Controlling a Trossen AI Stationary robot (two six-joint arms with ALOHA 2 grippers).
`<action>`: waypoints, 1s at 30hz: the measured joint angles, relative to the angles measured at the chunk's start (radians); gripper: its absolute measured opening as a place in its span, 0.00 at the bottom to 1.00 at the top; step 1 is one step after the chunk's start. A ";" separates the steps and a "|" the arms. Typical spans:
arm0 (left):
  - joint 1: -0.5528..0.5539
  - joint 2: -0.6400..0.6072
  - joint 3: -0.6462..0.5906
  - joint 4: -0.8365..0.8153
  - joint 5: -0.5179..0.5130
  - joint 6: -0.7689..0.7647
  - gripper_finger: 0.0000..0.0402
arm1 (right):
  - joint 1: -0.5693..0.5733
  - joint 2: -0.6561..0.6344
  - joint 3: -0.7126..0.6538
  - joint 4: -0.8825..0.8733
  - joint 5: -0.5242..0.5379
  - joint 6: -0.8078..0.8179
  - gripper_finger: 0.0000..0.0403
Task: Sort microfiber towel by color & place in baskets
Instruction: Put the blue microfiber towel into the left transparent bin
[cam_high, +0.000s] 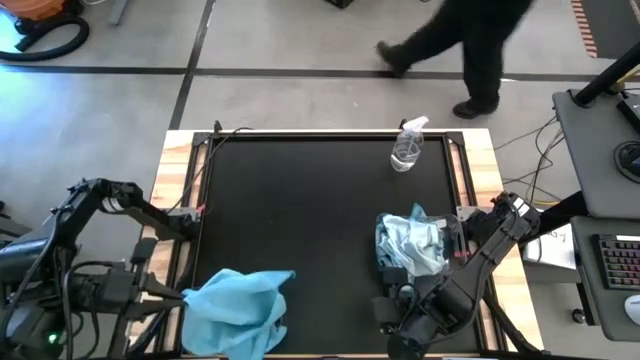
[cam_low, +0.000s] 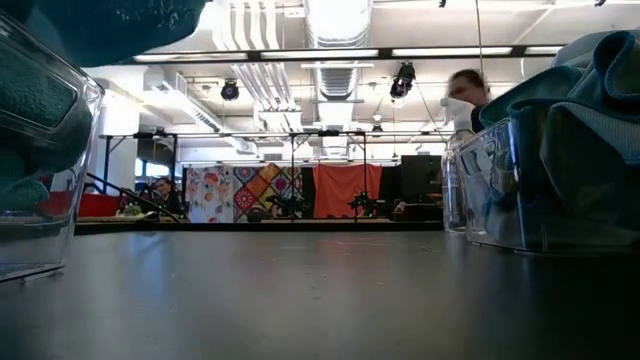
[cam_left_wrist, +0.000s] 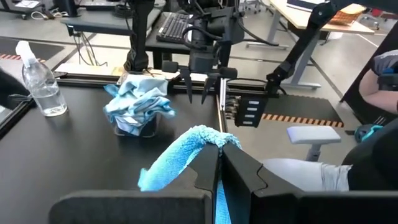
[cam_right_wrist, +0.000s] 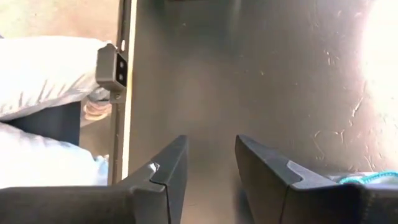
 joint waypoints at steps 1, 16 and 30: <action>-0.002 -0.001 -0.005 0.002 0.000 0.000 0.00 | -0.001 0.000 -0.003 -0.001 0.001 0.007 0.32; 0.012 -0.078 -0.391 -0.003 0.031 -0.298 0.00 | -0.001 0.000 -0.029 0.000 0.033 0.014 0.30; 0.024 -0.380 -0.879 0.090 0.219 -0.687 0.00 | -0.001 0.000 -0.029 0.000 0.034 0.022 0.28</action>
